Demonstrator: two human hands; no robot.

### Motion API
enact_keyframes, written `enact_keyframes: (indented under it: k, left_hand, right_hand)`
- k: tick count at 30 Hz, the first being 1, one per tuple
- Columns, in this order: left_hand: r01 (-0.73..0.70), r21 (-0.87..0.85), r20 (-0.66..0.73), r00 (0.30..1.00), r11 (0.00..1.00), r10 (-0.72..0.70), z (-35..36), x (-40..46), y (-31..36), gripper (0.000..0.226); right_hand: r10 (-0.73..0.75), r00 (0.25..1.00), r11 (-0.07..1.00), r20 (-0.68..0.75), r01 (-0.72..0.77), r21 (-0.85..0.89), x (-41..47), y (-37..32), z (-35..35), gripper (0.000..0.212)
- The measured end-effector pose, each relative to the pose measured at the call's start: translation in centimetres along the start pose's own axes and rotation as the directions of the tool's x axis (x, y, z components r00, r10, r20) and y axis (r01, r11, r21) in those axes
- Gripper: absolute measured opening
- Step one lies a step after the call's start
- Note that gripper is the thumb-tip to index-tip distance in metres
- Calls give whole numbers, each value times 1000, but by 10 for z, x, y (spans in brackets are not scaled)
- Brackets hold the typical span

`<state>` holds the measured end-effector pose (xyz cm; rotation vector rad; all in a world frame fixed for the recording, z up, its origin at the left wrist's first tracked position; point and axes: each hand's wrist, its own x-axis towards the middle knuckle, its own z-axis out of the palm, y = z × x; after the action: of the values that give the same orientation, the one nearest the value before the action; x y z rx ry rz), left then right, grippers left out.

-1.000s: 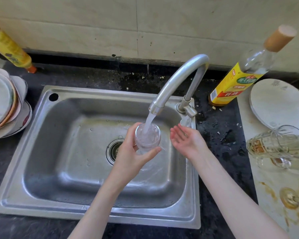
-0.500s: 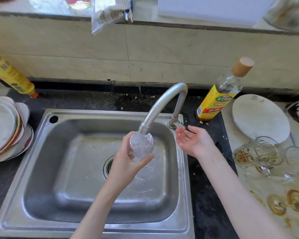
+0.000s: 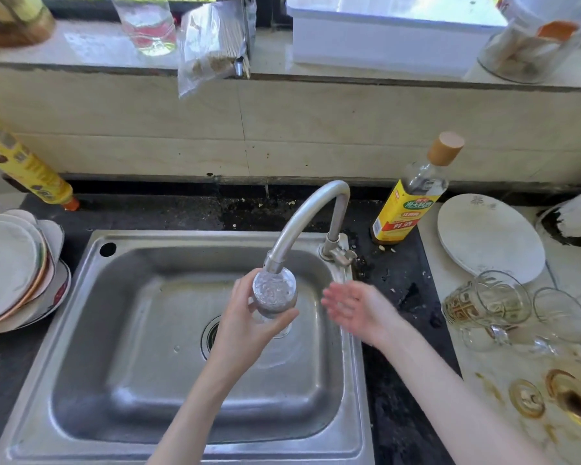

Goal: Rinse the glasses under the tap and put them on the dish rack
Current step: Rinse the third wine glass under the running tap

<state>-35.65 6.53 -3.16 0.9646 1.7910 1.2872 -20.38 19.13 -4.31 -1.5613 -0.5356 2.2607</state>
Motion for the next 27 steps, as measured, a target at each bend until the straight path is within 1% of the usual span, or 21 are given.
enact_keyframes:
  k: [2, 3, 4, 6, 8, 11, 13, 15, 16, 18, 20, 23, 27]
  left_hand:
    - [-15, 77, -15, 1000, 997, 16, -1, -1, 0, 58]
    - [-15, 102, -25, 1000, 995, 18, -1, -2, 0, 58]
    - [-8, 113, -31, 999, 994, 12, -1, -2, 0, 57]
    - [24, 91, -27, 999, 996, -21, 1, -3, 2, 55]
    - [61, 55, -25, 998, 997, -59, 1, -6, 3, 54]
    - [98, 23, -16, 995, 995, -97, 1, -11, 2, 56]
    - [119, 1, 7, 993, 993, -119, 0, -14, 2, 62]
    - [165, -74, 28, 986, 983, -163, -1, -17, 1, 64]
    - [189, -119, 29, 982, 975, -187, -2, -18, 0, 62]
    - [236, -160, 29, 972, 958, -234, -5, -21, -4, 56]
    - [281, -148, 32, 960, 948, -279, -8, -23, -9, 56]
    - [320, -104, 62, 947, 942, -315, -11, -25, -18, 53]
    - [232, 115, 92, 966, 966, -243, -14, -23, -16, 54]
  right_hand:
    - [131, 991, 978, 13, -127, -164, -10, 24, 5, 29]
    - [196, 980, 960, 28, -186, -208, -13, 35, 9, 32]
    - [253, 966, 948, 47, -237, -212, -14, 46, 14, 35]
    - [331, 941, 940, 72, -322, -113, -14, 59, 24, 38]
    - [363, 927, 930, 91, -366, 25, -12, 63, 35, 33]
    - [360, 926, 903, 113, -376, 208, -9, 61, 46, 25]
    - [348, 930, 886, 122, -369, 281, -8, 58, 51, 20]
    - [303, 947, 900, 108, -322, 293, -12, 53, 54, 14]
    - [265, 961, 917, 82, -278, 286, -13, 51, 54, 12]
    - [149, 989, 956, 17, -149, 253, -16, 44, 53, 10]
    - [-15, 1000, 989, -12, 16, 148, -20, 38, 50, 6]
    - [-248, 968, 968, -28, 247, -47, -30, 33, 51, 6]
    - [-462, 887, 867, -14, 449, -216, -43, 30, 59, 8]
